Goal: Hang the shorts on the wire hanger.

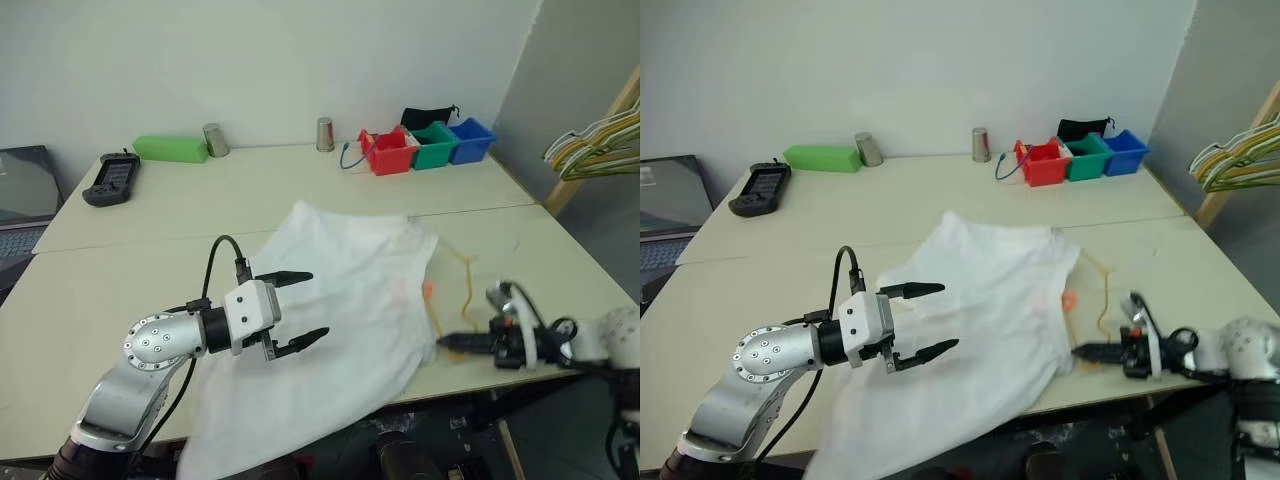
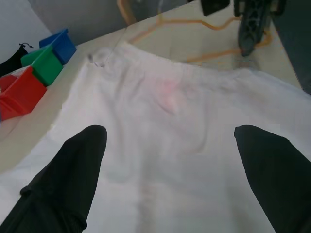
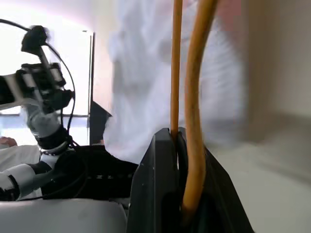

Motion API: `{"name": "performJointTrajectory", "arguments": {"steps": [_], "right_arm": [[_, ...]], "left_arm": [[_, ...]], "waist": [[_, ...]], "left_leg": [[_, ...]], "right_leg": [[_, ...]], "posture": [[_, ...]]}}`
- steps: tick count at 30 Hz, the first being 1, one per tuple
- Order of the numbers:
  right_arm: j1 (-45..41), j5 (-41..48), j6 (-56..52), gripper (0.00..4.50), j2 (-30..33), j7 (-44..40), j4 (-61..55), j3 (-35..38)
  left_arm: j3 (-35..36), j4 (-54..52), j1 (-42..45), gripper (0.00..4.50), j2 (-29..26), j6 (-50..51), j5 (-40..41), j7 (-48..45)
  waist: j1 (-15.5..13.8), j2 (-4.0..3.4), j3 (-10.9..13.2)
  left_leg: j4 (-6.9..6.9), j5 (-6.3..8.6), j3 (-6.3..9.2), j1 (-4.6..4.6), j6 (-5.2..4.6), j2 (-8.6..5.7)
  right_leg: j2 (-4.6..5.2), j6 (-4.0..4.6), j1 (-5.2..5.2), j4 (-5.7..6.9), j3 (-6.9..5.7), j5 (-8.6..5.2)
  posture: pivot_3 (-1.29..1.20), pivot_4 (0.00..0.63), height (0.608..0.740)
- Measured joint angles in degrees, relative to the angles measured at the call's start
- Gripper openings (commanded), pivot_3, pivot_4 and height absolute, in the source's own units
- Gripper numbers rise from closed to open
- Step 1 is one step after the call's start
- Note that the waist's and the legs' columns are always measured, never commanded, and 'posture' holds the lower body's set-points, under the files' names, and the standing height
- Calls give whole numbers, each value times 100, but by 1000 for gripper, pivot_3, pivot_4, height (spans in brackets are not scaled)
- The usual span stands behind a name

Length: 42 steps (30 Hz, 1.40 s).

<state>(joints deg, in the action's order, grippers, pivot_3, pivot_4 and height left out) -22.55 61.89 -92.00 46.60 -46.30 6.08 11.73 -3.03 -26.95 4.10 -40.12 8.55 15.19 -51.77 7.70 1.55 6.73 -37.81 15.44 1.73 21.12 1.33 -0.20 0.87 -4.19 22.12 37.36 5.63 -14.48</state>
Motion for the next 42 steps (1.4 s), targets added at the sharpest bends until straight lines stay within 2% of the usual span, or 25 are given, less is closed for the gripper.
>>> {"name": "performJointTrajectory", "arguments": {"steps": [6,14,16,19,24,27,30,33,37,42], "right_arm": [[287,362,-10,0,430,-113,-27,-346],[-70,196,119,0,319,-105,70,-482],[-156,-451,886,0,555,-367,-151,-1073],[-832,-1845,2485,0,681,-637,-77,-1919],[-2041,-3858,4897,0,211,-595,680,-2791],[-2287,-4626,5647,0,-178,-334,1200,-3050],[-2464,-5455,6405,0,-479,-72,1589,-3380],[-2669,-6199,7265,0,-904,174,1680,-3686],[-2731,-6653,7686,0,-1175,189,1655,-3746],[-2730,-7034,7704,0,-1404,223,1502,-3767]], "left_arm": [[-26,51,-6,4486,51,-32,-53,3],[-124,51,-5,4486,125,-51,-107,41],[-112,98,61,4486,91,36,-41,10],[67,522,940,4486,-53,838,452,-54],[519,1855,3475,4486,-572,1776,1012,-471],[573,2509,4184,4486,-737,1736,1014,-771],[398,3572,4658,4486,-752,1110,555,-979],[-49,4604,5247,4486,-772,-13,-216,-1274],[-384,5353,5552,4486,-518,-1044,-797,-1344],[-594,5970,5705,4486,-302,-1616,-1197,-1469]], "waist": [[-149,-10,-31],[-150,-16,-36],[-146,-22,-38],[-120,-22,-38],[-87,-26,-47],[-53,-62,-69],[-58,-71,-75],[-43,-71,-75],[-91,-71,-75],[-103,-71,-75]], "left_leg": [[-10,20,6,91,-27,62],[-27,19,-23,79,-27,65],[-33,18,-27,73,-27,66],[-42,10,-33,69,-34,77],[-24,5,-34,101,-42,86],[-15,10,-32,130,-37,85],[-17,-18,-29,194,15,78],[-15,-28,-30,199,34,73],[-26,-28,-27,181,32,65],[-49,-32,-24,179,31,65]], "right_leg": [[-24,38,68,-28,-9,17],[-44,27,63,-31,9,29],[-51,29,62,-28,11,35],[-75,35,64,-28,7,60],[-91,36,108,-30,10,67],[-82,60,133,-29,8,75],[-72,68,211,-4,4,68],[-68,71,223,19,7,70],[-65,72,208,48,7,70],[-71,76,205,72,8,75]], "posture": [[-72,37,740],[-65,37,740],[-68,39,740],[-72,37,740],[-71,33,740],[-51,25,740],[-45,21,740],[-45,21,740],[-52,13,740],[-52,13,740]]}}
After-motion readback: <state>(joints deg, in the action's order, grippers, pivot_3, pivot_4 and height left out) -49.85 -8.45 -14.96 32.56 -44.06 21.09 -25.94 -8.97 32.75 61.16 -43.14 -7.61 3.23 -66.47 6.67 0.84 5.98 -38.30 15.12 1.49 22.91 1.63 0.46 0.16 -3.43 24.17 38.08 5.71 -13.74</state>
